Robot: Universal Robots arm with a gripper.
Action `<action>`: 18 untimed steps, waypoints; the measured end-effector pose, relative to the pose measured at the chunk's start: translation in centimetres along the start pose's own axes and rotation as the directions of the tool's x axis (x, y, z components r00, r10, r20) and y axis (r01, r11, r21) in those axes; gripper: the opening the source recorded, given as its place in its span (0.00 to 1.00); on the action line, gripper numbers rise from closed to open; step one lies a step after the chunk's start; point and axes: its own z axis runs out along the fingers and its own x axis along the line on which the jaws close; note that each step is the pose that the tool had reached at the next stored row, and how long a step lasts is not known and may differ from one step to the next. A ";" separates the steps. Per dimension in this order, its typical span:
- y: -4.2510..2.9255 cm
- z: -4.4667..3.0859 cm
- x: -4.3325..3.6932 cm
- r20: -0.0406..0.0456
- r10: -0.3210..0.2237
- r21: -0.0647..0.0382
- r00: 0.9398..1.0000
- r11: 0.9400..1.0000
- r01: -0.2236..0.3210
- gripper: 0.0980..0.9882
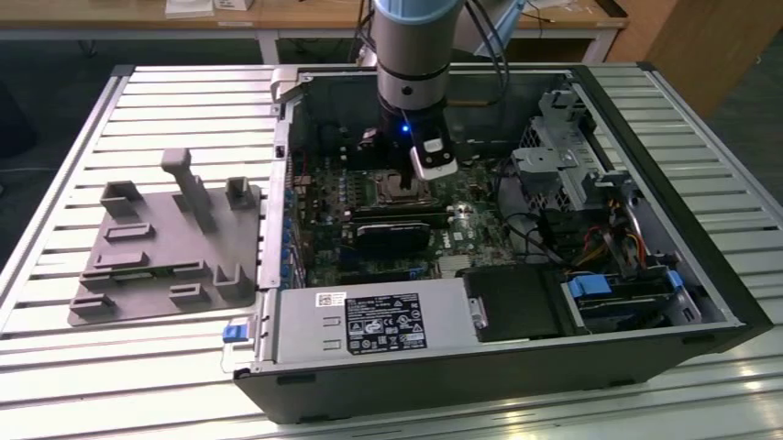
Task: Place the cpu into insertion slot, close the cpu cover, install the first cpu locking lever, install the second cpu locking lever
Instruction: 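Install the second cpu locking lever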
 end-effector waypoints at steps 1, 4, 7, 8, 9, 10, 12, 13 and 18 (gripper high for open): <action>0.20 0.03 0.06 0.002 0.000 0.005 1.000 1.000 0.000 0.00; 0.68 0.09 0.21 0.006 -0.001 0.019 1.000 1.000 0.001 0.00; 0.88 0.12 0.28 0.007 -0.002 0.024 1.000 1.000 0.002 0.00; 0.92 0.07 0.29 0.007 -0.002 0.025 1.000 1.000 0.002 0.00; 0.97 0.01 0.30 0.008 -0.002 0.025 1.000 1.000 0.002 0.00; 1.02 -0.11 0.31 0.008 -0.002 0.025 1.000 1.000 0.002 0.00; 1.12 -0.54 0.30 0.008 -0.002 0.025 1.000 1.000 0.002 0.00; 1.17 -0.80 0.30 0.008 -0.002 0.024 1.000 1.000 0.002 0.00; 1.29 -1.31 0.30 0.008 -0.002 0.024 1.000 1.000 0.002 0.00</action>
